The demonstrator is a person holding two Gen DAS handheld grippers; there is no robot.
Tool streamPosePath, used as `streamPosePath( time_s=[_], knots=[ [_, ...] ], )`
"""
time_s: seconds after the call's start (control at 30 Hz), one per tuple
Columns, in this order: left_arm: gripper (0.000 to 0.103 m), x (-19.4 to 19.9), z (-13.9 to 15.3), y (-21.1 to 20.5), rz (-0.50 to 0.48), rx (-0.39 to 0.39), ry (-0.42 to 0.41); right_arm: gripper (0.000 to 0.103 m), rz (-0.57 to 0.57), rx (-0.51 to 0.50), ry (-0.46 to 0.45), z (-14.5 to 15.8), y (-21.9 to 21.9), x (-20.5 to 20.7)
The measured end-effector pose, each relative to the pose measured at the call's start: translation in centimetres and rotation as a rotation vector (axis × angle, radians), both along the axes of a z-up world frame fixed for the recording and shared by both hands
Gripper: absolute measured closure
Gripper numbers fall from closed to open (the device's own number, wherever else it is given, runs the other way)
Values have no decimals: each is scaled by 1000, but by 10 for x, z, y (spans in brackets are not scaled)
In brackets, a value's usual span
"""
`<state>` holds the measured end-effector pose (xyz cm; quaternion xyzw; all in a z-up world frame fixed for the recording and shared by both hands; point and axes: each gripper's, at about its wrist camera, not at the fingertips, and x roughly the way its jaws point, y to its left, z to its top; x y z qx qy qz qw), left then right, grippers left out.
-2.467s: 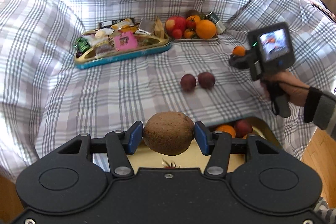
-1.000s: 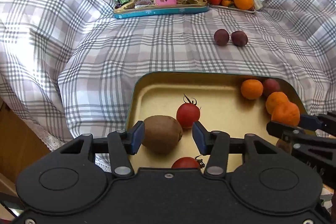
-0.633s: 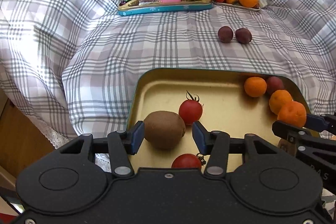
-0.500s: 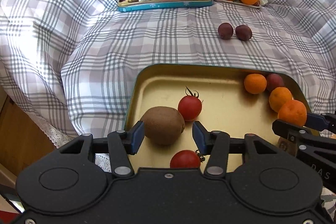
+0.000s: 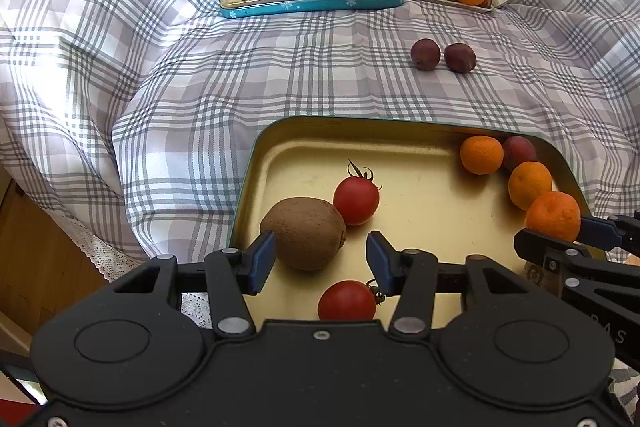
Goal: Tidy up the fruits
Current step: 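Open the left tool to drop the kiwi while the right tool drops the mandarin, then move both tools back toward the two dark red plums on the cloth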
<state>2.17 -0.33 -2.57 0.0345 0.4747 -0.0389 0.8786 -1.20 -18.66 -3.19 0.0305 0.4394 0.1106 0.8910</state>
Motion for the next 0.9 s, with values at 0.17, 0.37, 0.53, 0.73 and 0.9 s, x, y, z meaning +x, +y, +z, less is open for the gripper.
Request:
streamPosePath(
  time_s=[0.17,0.37,0.53,0.73,0.9],
  knots=[
    [47,0,0,-1,-3,1,3,63,-2,7,7,-1,0,1],
    [47,1,-1,-1,-3,1,5,63,-11,20,2,0,-2,0],
    [47,1,-1,-2,-6,4,9,63,-13,14,5,0,0,0],
    [47,1,-2,-2,-8,7,18,63,-17,10,13,-1,-1,1],
    [47,1,-3,-2,-9,7,22,63,-16,8,18,-2,0,0]
  ],
)
